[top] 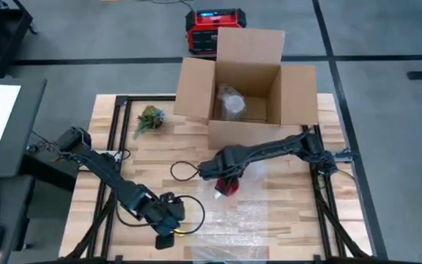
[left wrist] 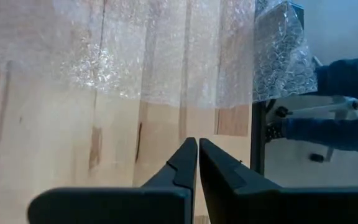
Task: Wrap mug
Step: Wrap the red mug in the bubble wrap
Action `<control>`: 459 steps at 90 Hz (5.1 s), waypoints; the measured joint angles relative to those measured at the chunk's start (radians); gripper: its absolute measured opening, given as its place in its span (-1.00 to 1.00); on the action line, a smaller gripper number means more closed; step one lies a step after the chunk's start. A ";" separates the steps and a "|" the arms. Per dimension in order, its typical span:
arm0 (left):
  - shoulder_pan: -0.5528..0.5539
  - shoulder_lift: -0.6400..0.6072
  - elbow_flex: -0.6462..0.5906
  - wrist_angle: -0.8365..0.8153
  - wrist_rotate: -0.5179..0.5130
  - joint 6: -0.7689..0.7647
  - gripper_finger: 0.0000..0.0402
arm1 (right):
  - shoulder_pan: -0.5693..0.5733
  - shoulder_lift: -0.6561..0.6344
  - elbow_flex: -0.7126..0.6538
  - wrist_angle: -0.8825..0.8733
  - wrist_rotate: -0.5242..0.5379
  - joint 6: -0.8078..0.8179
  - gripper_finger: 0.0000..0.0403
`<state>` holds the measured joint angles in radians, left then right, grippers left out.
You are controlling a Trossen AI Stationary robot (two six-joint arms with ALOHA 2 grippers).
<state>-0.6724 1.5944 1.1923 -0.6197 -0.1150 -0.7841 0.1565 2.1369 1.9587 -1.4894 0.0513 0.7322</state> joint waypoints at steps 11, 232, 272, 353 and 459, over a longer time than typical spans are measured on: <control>0.000 0.000 0.000 0.000 -0.001 0.001 -1.00 | -0.013 0.000 0.000 -0.013 0.000 -0.002 -0.36; 0.159 -0.087 0.002 0.066 -0.100 0.063 -1.00 | 0.051 -0.264 -0.473 0.500 0.008 0.489 -0.57; 0.339 0.098 0.001 0.274 -0.127 0.274 -1.00 | 0.238 -0.368 -0.382 0.276 0.000 0.569 -0.98; 0.200 0.257 0.017 0.029 -0.212 -0.062 -1.00 | 0.231 -0.224 -0.299 0.046 0.068 0.390 -1.00; 0.171 0.376 0.016 0.149 -0.114 0.013 -1.00 | 0.280 -0.229 -0.329 0.072 0.021 0.401 -0.99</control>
<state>-0.5010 1.9707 1.2088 -0.4712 -0.2291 -0.7715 0.4363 1.9076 1.6300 -1.4170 0.0727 1.1336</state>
